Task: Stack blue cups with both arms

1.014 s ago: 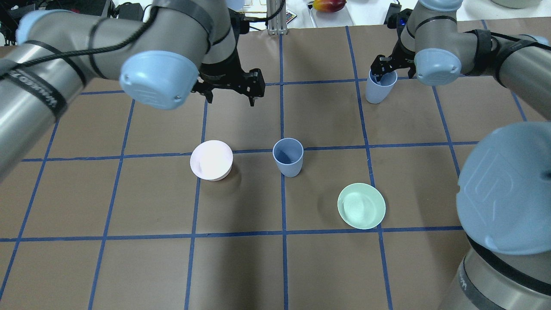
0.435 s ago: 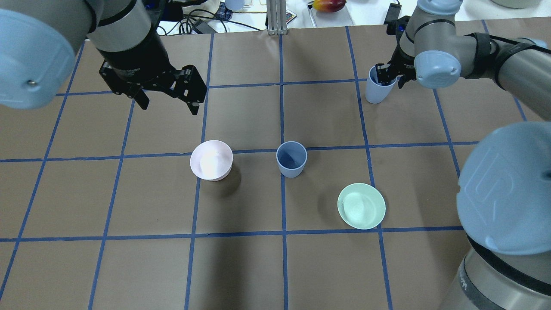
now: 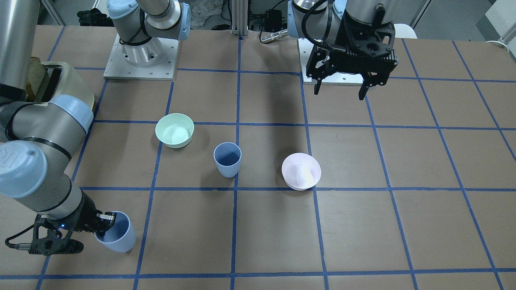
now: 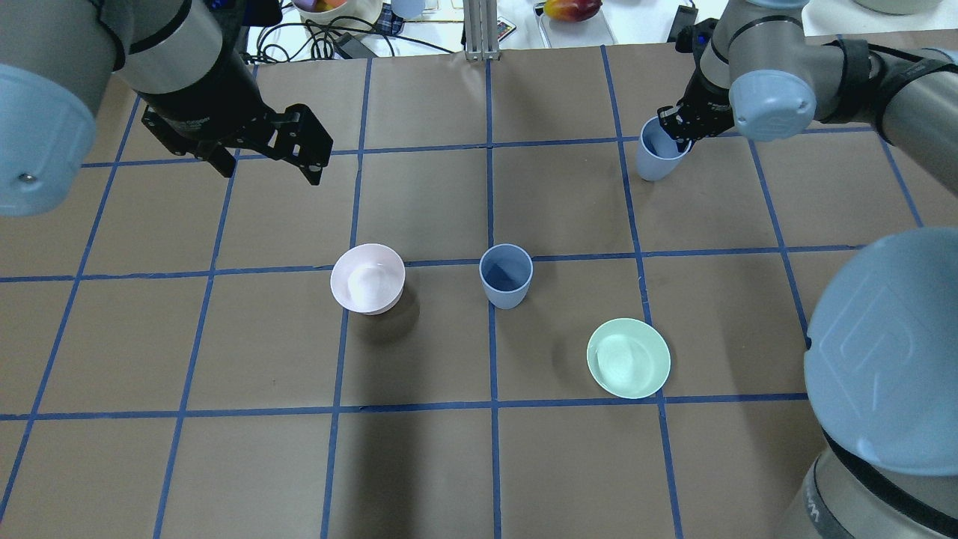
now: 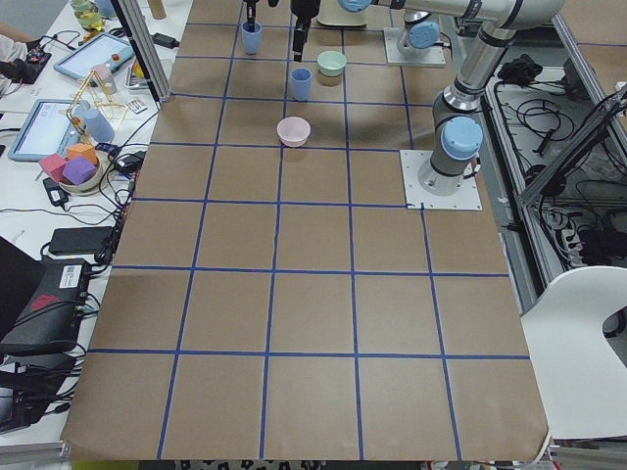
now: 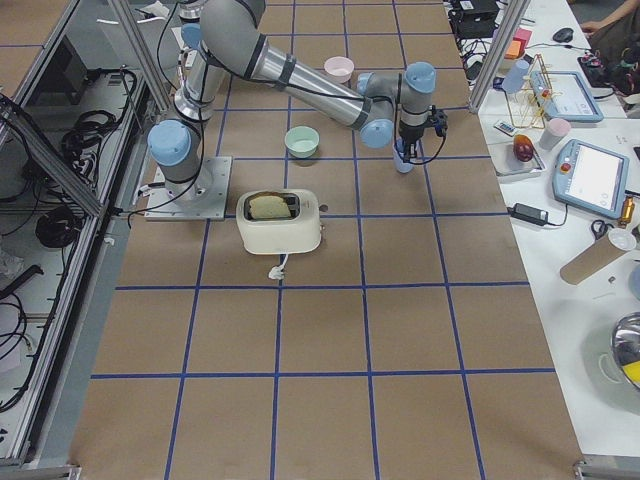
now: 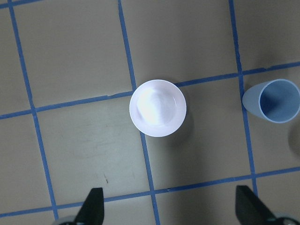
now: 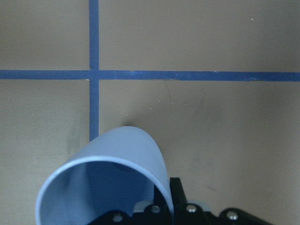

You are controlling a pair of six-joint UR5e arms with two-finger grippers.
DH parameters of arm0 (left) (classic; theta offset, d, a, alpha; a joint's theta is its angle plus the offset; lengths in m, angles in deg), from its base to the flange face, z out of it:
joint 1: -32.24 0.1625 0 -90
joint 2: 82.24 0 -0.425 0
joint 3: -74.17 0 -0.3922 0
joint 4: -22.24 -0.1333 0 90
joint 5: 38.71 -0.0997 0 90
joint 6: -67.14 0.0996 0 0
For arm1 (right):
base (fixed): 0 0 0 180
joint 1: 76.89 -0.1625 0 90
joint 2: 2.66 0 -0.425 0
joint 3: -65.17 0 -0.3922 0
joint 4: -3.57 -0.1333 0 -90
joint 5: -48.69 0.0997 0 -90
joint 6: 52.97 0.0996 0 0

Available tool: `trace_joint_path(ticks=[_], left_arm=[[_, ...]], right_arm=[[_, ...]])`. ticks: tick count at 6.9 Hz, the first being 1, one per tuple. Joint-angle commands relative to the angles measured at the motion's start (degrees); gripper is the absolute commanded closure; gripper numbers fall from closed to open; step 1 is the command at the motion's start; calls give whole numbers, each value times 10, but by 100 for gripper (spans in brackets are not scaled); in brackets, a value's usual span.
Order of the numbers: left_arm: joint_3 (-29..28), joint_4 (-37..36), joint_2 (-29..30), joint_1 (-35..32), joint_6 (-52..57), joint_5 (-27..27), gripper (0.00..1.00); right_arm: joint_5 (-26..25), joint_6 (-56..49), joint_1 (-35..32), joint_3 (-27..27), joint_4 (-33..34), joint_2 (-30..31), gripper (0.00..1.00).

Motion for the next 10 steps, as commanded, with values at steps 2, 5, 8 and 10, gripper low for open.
trace_joint_path(ticks=[2,5,8,10], left_arm=[[-8,-1,1,15,4,-5,0],[-29,29,16,15,1,-6,0],[-72,73,35,16,3,1,0],[-68,73,33,15,3,0,0]], right_arm=[[38,135,-58,-1,-140,98,100],[39,318,-179,-9,-231,132,100],[41,358,-223,-35,-235,133,100],[41,358,-228,-39,-235,135,100]])
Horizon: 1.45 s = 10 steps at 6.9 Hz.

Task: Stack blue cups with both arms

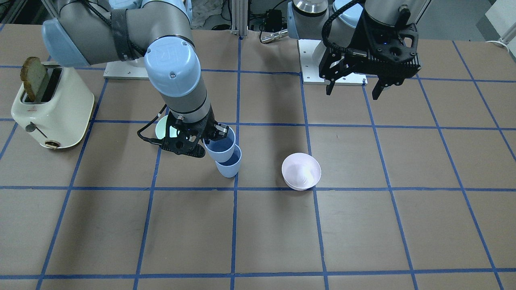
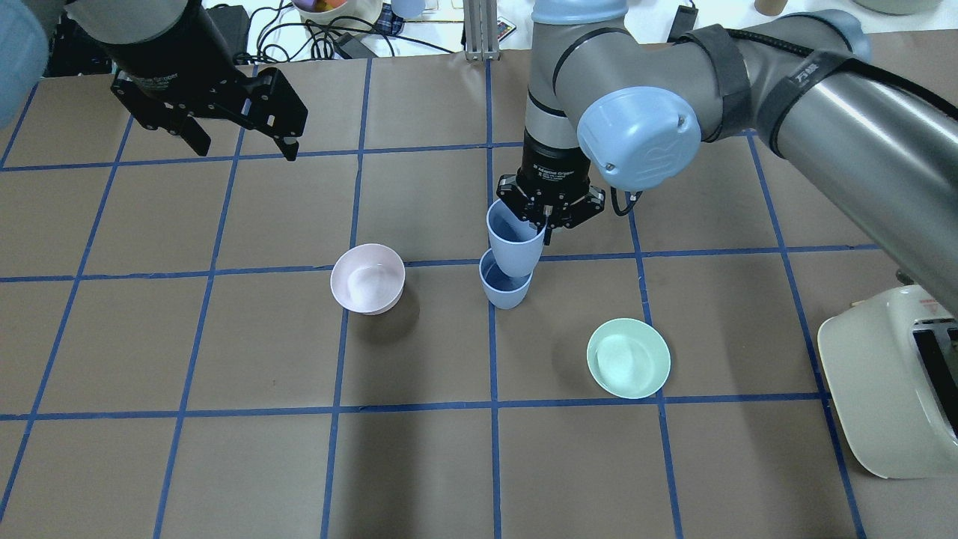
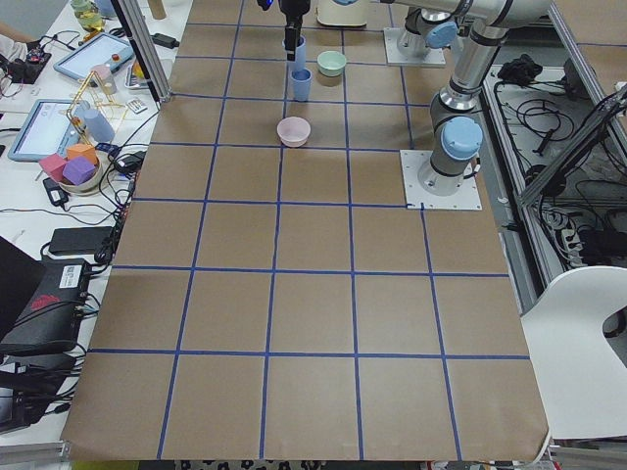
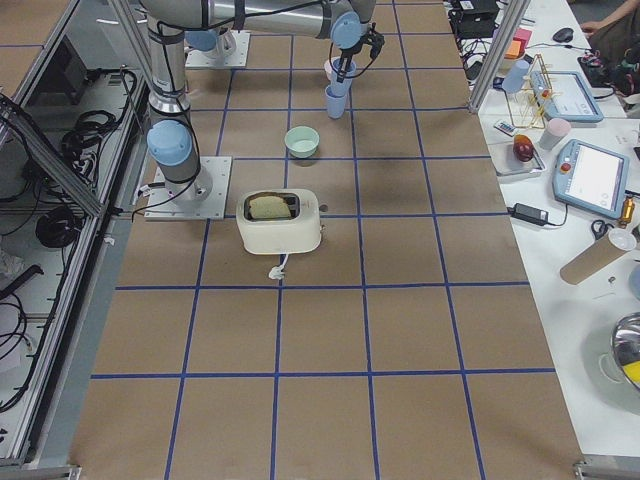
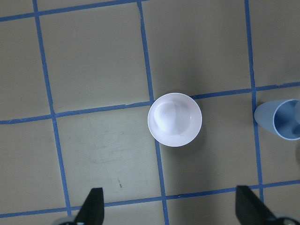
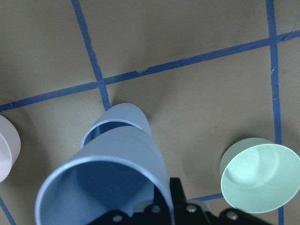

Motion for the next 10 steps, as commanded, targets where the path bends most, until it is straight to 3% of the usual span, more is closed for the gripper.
trace_joint_path(ticks=[1,5,6,7,9,10], left_arm=[[-1,0,2,0,0,0,0],[-1,0,2,0,0,-1,0],[-1,0,2,-1,-1,0,0],[-1,0,2,0,-1,-1,0],[-1,0,2,0,-1,-2,0],[-1,0,2,-1,-1,-2,0]], right_arm=[[8,1,-11,-4,0,0,100],[6,-3,-11,-5,9,-6,100],[7,-8,-11,-5,9,-7,40],[6,-6,-9,-5,9,-6,3],[4,-6,-5,2,12,-3,0],[-47,-11,13,9,30,1,0]])
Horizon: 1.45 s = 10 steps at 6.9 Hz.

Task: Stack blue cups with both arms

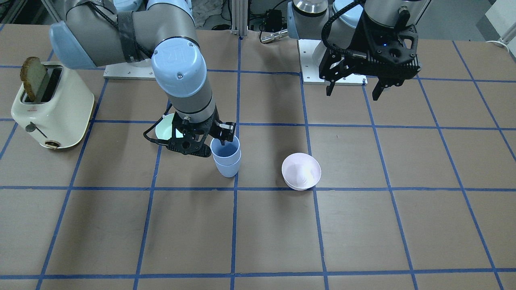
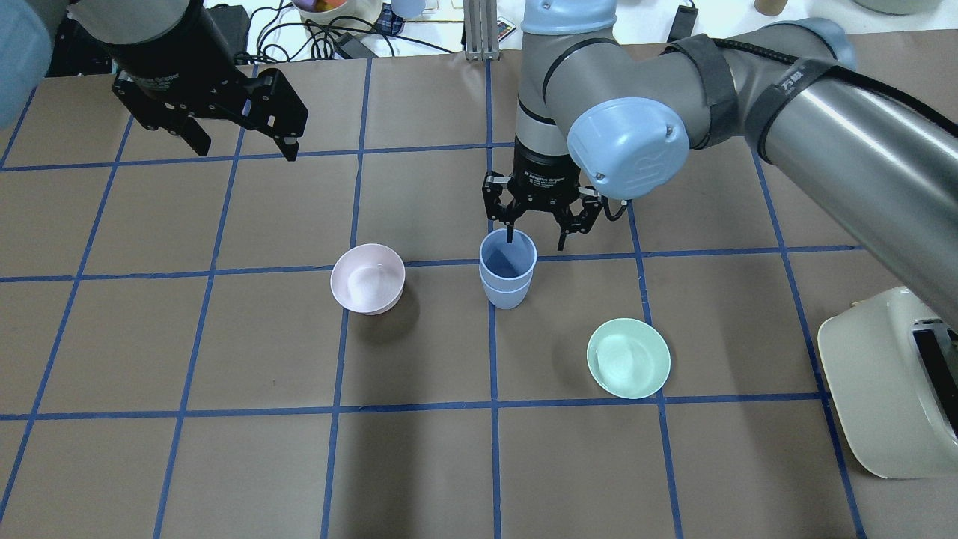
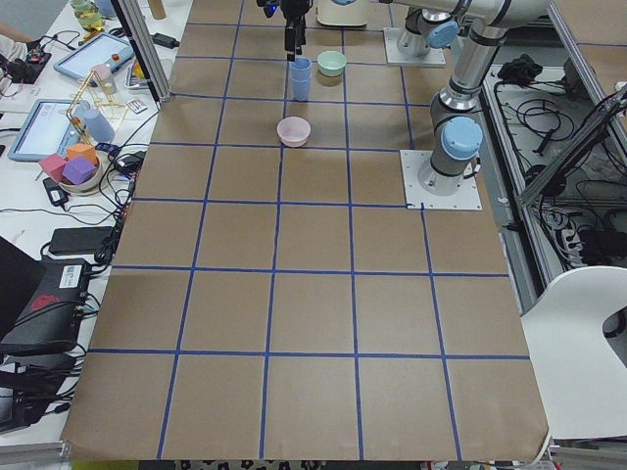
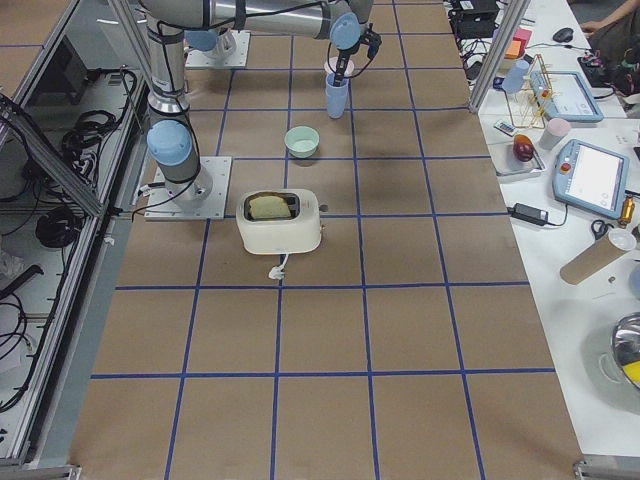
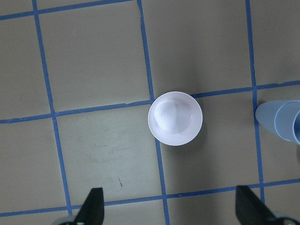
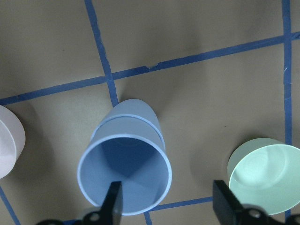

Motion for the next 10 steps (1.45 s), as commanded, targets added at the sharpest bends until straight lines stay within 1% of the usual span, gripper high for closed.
trace_joint_path(ticks=[1,2,3,4,5,6,7,8,9,10], left_arm=[[0,0,0,-1,0,0,0],[0,0,-1,-1,0,1,0],[1,0,-2,-1,-1,-1,0],[1,0,-1,-2,-1,-1,0],[2,0,-1,-2,-1,-1,0],[2,0,-1,-2,-1,-1,0],[3,0,-1,-2,-1,-1,0],[3,0,-2,-2,-1,-1,0],[3,0,-1,-2,-1,-1,0],[3,-1,-1,-2,-1,-1,0]], right_arm=[[-78,-44,40,11,47,5,0],[-82,-141,84,10,46,14,0],[-76,-195,131,9,40,30,0],[-72,-258,158,9,11,55,0],[-72,-267,173,11,-55,85,0],[-72,-266,174,11,-98,112,0],[-70,-267,169,10,-118,135,0],[-49,-266,166,11,-122,144,0],[-14,-265,166,9,-122,142,0],[-13,-266,165,7,-126,142,0]])
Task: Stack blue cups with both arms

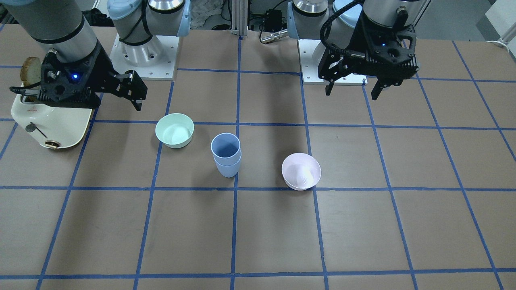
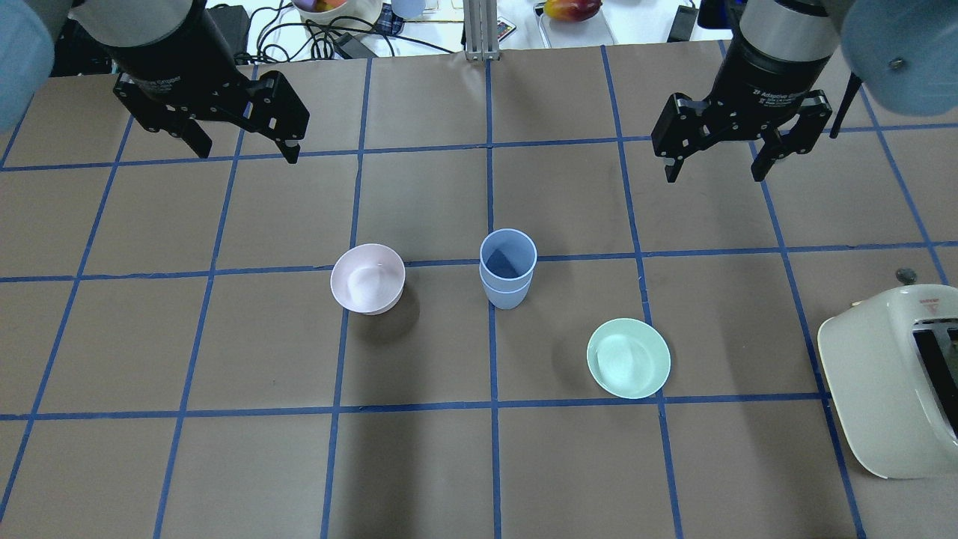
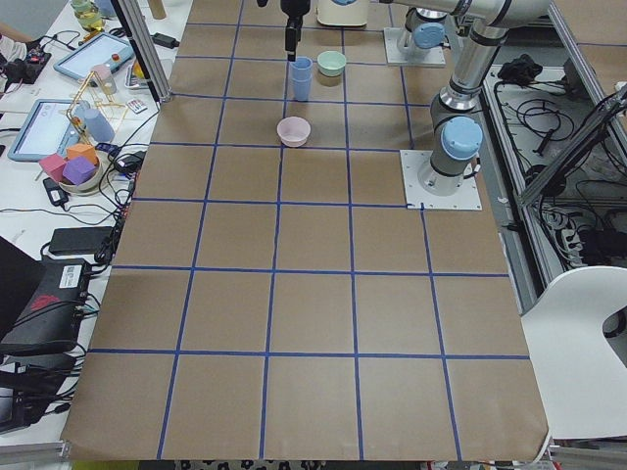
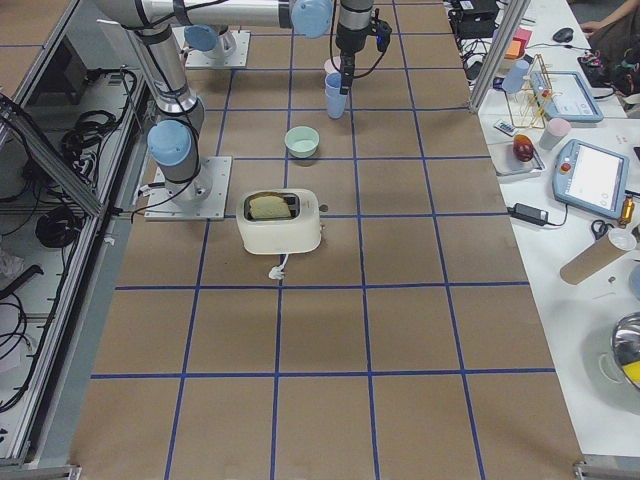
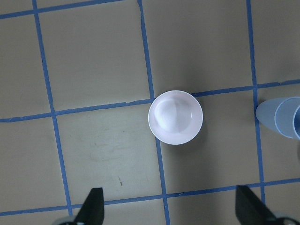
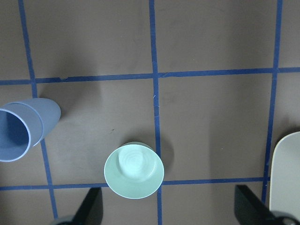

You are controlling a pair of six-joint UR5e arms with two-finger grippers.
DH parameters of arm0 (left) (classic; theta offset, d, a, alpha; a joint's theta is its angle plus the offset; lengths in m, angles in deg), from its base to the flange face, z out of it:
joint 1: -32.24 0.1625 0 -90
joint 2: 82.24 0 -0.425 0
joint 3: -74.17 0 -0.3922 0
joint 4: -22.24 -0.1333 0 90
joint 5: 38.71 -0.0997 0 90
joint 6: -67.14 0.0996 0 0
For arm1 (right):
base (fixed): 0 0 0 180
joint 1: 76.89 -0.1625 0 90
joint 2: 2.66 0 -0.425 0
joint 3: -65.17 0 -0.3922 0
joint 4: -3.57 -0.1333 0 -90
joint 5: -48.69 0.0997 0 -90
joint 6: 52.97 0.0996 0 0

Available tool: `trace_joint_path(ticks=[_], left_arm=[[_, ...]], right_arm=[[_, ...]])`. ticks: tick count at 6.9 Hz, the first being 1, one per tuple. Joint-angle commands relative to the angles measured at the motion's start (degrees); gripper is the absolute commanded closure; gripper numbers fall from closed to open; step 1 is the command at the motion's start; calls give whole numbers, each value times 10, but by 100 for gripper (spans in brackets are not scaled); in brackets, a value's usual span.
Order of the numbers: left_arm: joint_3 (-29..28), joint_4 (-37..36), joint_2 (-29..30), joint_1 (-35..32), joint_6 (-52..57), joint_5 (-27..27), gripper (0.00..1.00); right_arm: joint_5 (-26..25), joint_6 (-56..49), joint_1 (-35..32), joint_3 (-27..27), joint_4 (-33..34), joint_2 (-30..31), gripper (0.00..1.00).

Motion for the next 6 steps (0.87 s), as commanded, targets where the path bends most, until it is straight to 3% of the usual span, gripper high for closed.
trace_joint_path(ticks=[1,6], left_arm=[[0,0,-1,0,0,0,0],[0,0,0,0,0,0,0]], right_arm=[[15,0,-2,-5,-7,0,0],[8,0,-2,-5,-7,0,0]])
